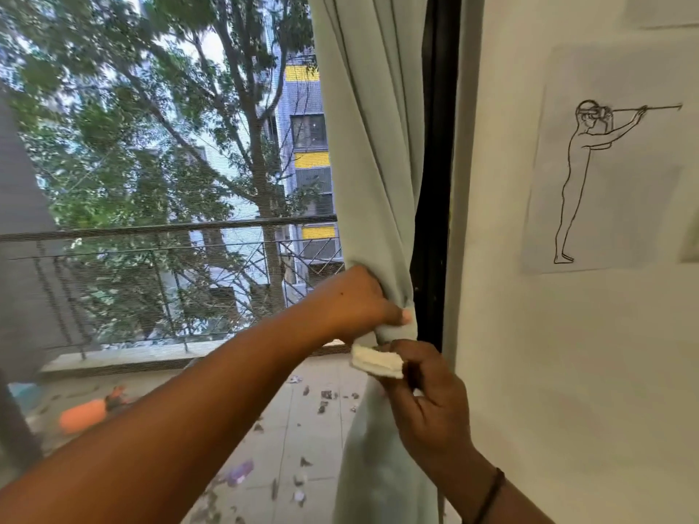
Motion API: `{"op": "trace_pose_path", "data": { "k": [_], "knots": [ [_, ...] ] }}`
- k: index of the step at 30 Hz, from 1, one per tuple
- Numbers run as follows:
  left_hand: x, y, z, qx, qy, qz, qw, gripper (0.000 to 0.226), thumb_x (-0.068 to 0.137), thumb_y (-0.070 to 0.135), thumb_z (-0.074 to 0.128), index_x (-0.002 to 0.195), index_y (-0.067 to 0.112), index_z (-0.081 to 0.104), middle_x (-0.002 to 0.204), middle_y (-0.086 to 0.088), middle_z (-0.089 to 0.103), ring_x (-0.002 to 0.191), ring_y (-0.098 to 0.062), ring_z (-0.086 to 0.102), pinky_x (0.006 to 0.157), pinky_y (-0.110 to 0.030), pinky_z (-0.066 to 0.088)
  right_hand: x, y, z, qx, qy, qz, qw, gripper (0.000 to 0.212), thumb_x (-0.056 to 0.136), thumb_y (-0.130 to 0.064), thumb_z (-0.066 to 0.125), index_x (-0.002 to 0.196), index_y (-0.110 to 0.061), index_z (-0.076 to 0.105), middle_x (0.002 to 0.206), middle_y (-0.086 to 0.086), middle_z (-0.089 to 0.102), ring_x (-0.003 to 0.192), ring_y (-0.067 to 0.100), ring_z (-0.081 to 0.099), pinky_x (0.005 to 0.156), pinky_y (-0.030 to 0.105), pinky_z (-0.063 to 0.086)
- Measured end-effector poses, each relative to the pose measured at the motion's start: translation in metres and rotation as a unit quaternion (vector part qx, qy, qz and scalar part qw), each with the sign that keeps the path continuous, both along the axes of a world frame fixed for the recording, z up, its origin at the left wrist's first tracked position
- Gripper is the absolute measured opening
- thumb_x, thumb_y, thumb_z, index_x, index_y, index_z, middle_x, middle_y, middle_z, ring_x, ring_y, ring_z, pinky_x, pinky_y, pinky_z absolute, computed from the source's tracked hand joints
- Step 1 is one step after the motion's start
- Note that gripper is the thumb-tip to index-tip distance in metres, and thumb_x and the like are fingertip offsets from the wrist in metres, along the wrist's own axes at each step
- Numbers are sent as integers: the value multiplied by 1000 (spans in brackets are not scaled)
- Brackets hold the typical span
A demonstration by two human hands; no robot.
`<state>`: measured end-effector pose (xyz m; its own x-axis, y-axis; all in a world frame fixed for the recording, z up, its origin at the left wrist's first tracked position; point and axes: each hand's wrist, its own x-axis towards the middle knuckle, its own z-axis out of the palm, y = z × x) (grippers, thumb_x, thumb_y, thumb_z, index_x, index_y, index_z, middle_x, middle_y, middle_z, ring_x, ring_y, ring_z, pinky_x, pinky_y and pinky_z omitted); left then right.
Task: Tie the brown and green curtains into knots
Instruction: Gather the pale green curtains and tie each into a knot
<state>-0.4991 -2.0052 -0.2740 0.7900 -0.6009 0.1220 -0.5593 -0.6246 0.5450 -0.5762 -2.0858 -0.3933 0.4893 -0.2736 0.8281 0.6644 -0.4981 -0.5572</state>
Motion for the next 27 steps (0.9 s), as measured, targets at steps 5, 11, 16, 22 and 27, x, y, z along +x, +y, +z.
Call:
{"op": "trace_pose_path", "data": {
  "k": [5,11,16,22,27],
  "knots": [
    [-4,-1,-1,49,-23,-22,998,21,88,24,58,91,7,70,76,-5,63,70,-18,57,58,-25,42,1,0,4,157,63,125,978,36,85,-32,61,116,-49,56,83,-7,70,48,8,55,49,21,48],
    [1,6,-13,123,-178,53,975,27,85,55,55,100,37,68,108,0,38,113,-22,31,99,-38,30,-2,-8,-6,147,76,85,982,12,82,-24,65,89,-32,70,81,-6,65,60,12,60,53,21,51],
    [8,18,-38,69,-544,-32,836,29,79,52,51,81,33,73,94,1,45,90,-23,36,76,-35,25,-2,3,-23,194,80,116,971,36,74,-57,68,89,-24,67,95,-6,59,81,22,61,59,33,54],
    [14,32,-37,66,-641,-241,726,11,89,23,54,87,22,65,95,-1,65,86,-20,46,73,-33,35,-8,11,-31,211,74,132,966,38,63,-68,69,78,-34,67,94,-8,67,68,16,66,51,27,52],
    [4,29,-27,63,-438,-272,854,21,84,26,48,91,17,66,82,0,67,79,-23,58,69,-28,44,-15,8,-26,108,-49,46,992,16,84,-50,62,92,-36,62,115,-11,64,92,19,67,62,33,56]
  ]
}}
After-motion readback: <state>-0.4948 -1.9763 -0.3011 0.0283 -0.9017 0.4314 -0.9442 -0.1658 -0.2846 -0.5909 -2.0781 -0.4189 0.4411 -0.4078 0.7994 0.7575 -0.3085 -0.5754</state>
